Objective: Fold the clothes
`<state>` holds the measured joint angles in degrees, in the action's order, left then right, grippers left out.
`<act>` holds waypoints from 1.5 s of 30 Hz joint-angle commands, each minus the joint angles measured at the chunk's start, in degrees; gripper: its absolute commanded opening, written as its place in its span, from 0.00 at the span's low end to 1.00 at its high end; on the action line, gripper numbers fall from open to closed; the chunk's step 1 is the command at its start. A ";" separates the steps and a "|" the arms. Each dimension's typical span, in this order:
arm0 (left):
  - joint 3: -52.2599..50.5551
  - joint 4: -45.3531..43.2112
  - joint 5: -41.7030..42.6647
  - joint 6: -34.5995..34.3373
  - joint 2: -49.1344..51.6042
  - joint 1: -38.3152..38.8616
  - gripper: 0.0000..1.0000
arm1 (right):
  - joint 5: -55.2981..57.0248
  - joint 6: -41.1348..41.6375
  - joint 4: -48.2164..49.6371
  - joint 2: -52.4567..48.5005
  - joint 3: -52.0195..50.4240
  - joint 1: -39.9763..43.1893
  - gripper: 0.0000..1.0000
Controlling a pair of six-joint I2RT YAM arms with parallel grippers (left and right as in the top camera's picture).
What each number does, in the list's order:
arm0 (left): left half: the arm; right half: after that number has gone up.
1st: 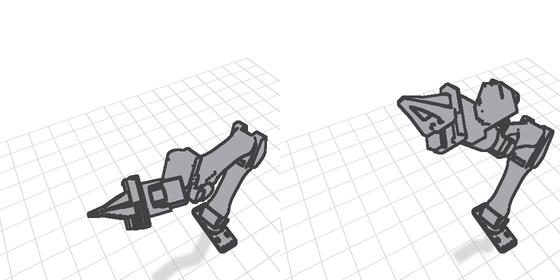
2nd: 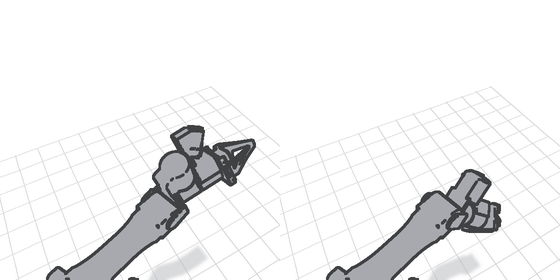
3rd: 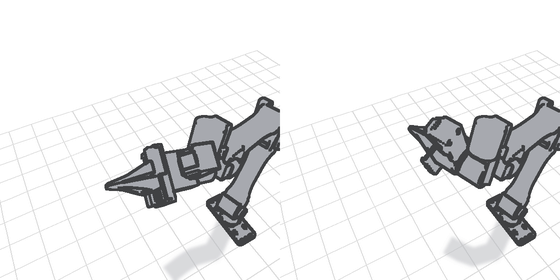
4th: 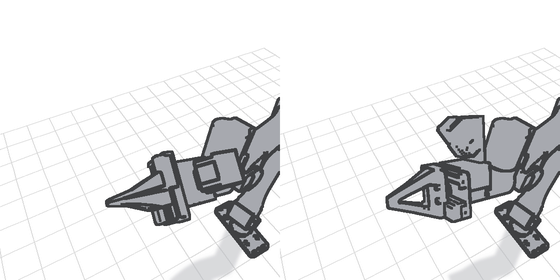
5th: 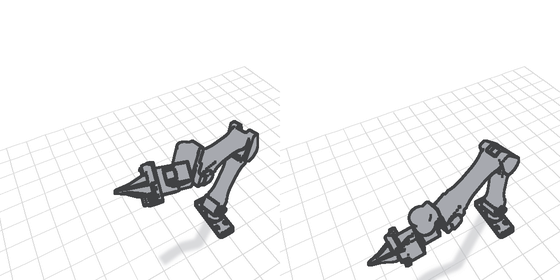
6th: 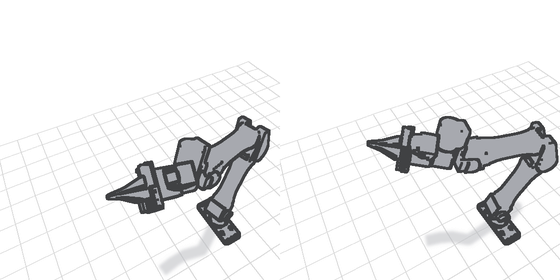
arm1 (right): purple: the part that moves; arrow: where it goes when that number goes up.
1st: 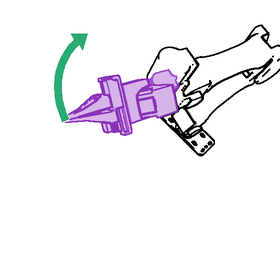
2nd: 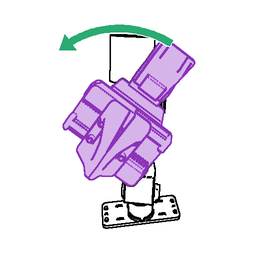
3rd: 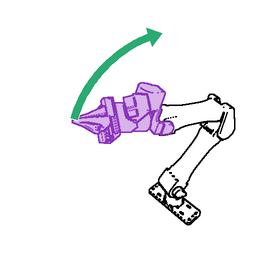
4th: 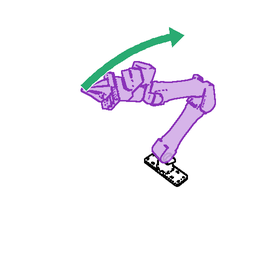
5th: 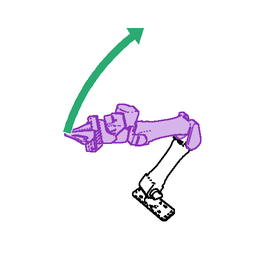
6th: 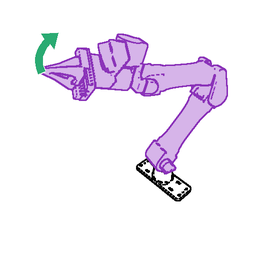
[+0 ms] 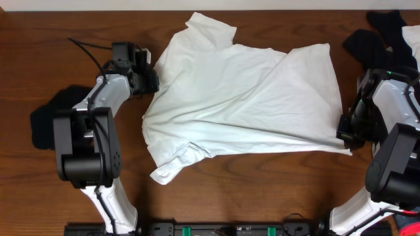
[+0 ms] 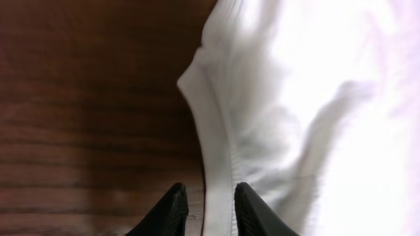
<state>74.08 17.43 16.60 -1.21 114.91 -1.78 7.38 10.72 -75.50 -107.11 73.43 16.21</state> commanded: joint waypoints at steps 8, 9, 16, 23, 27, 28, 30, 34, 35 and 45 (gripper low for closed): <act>1.25 1.09 2.47 0.94 -2.27 2.89 0.25 | 1.03 1.03 0.07 0.48 -0.04 0.66 0.01; 1.25 1.09 2.47 0.96 -2.03 3.06 0.25 | 1.03 1.03 0.07 0.48 -0.04 0.66 0.01; 1.22 1.70 2.45 0.74 0.98 3.21 0.24 | 1.03 1.03 0.07 0.48 -0.04 0.66 0.01; 1.20 0.35 2.01 0.76 4.13 3.15 0.24 | 1.03 1.03 -0.44 0.48 -0.04 0.66 0.01; 1.20 -0.90 1.70 0.81 7.17 3.06 0.24 | 1.03 1.03 -0.44 0.48 -0.04 0.66 0.01; 1.20 -1.49 0.98 0.79 7.80 2.91 0.24 | 1.03 1.03 -0.44 0.48 -0.04 0.66 0.01; 1.20 -3.02 -1.03 0.76 8.83 2.38 0.24 | 1.03 1.03 -0.44 0.48 -0.04 0.66 0.01; 1.22 -7.41 -6.43 0.76 9.40 0.66 0.24 | 1.05 1.03 -0.37 0.48 -0.04 0.66 0.01; 1.27 -8.66 -7.04 0.76 9.38 0.11 0.24 | 1.05 1.03 -0.33 0.48 -0.04 0.66 0.01; 1.70 -14.78 -6.36 0.76 9.38 -2.43 0.24 | 1.44 1.03 -0.37 0.48 -0.04 0.66 0.01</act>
<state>76.16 2.66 13.08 -1.21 122.37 -3.57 7.33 10.72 -75.77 -107.11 73.43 16.21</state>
